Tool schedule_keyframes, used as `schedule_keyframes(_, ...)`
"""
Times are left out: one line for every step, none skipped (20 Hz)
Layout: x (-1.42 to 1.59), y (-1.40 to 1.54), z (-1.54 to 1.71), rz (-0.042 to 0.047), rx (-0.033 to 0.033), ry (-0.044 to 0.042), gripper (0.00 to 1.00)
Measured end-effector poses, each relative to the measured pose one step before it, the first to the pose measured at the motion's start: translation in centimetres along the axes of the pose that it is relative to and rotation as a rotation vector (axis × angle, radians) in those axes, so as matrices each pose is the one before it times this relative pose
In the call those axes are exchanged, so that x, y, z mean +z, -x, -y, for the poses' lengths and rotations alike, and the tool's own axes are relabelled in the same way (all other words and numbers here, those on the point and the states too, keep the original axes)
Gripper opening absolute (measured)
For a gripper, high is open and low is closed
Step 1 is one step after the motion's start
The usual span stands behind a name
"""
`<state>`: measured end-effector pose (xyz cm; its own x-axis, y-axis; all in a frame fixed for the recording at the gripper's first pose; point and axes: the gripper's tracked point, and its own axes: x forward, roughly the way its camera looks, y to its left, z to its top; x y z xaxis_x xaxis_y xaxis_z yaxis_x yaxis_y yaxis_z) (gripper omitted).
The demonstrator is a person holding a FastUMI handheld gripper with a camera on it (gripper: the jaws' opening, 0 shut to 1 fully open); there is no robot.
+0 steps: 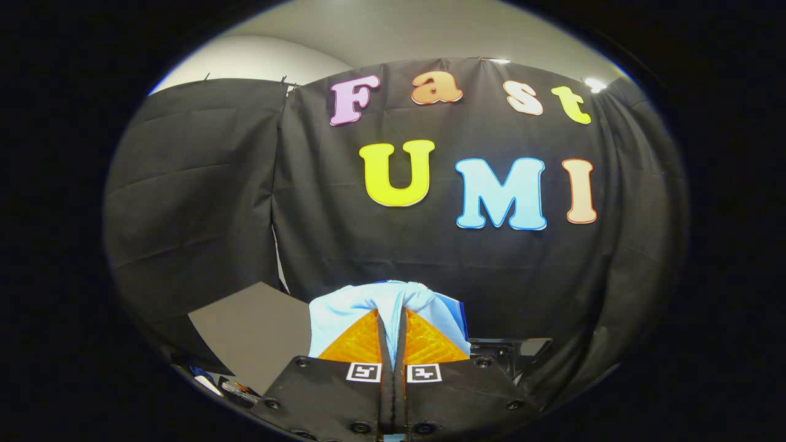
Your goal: Put the clothes into the washing machine and then close the washing machine lid.
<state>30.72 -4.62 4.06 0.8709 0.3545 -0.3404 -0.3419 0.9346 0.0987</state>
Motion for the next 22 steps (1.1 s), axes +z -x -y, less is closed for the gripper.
schedule_keyframes(-1.390, -0.332, 0.264, -0.02232, -0.00154, -0.00201, 0.01)
schedule_keyframes(-1.402, -0.346, 0.481, -0.02246, -0.00403, -0.00253, 0.01)
schedule_keyframes(-1.421, -0.260, 0.277, -0.01846, -0.00471, -0.00016, 0.01)
schedule_keyframes(-1.351, -0.228, 0.370, -0.01956, -0.00550, -0.00012, 0.01)
schedule_keyframes(-1.391, -0.334, 0.378, -0.02005, -0.00413, -0.00225, 0.01)
schedule_keyframes(-1.332, -0.440, 0.309, -0.01907, -0.00331, -0.00583, 0.01)
schedule_keyframes(-1.212, -0.468, 0.262, -0.01784, -0.00259, -0.00709, 0.01)
schedule_keyframes(-1.257, -0.522, 0.369, -0.02020, -0.00524, -0.00617, 0.01)
schedule_keyframes(-1.156, -0.456, 0.377, -0.01889, -0.00672, -0.00369, 0.01)
schedule_keyframes(-0.978, -0.504, 0.264, -0.01533, -0.00713, -0.00572, 0.01)
schedule_keyframes(-1.046, -0.546, 0.294, -0.02039, -0.00579, -0.00816, 0.01)
schedule_keyframes(-1.229, -0.612, 0.251, -0.02423, -0.00752, -0.00185, 0.01)
schedule_keyframes(-1.162, -0.678, 0.388, -0.02876, -0.01278, -0.00226, 0.01)
schedule_keyframes(-1.202, -0.759, 0.453, -0.03035, -0.00696, -0.01157, 0.01)
schedule_keyframes(-0.925, -0.654, 0.400, -0.02417, -0.00764, -0.01909, 0.01)
schedule_keyframes(-0.745, -0.789, 0.469, -0.01954, -0.01072, -0.01660, 0.01)
schedule_keyframes(-0.693, -0.761, 0.303, -0.02362, -0.01059, -0.01100, 0.01)
schedule_keyframes(-0.875, -0.636, 0.284, -0.02434, -0.01150, -0.00812, 0.01)
schedule_keyframes(-0.702, -0.789, 0.295, -0.02866, -0.01243, -0.00633, 0.01)
schedule_keyframes(-0.839, -0.731, 0.265, -0.02610, -0.00871, -0.00869, 0.02)
schedule_keyframes(-0.551, -0.725, 0.247, -0.02393, -0.01223, -0.01424, 0.01)
schedule_keyframes(-0.556, -0.695, 0.305, -0.02279, -0.00859, -0.01495, 0.01)
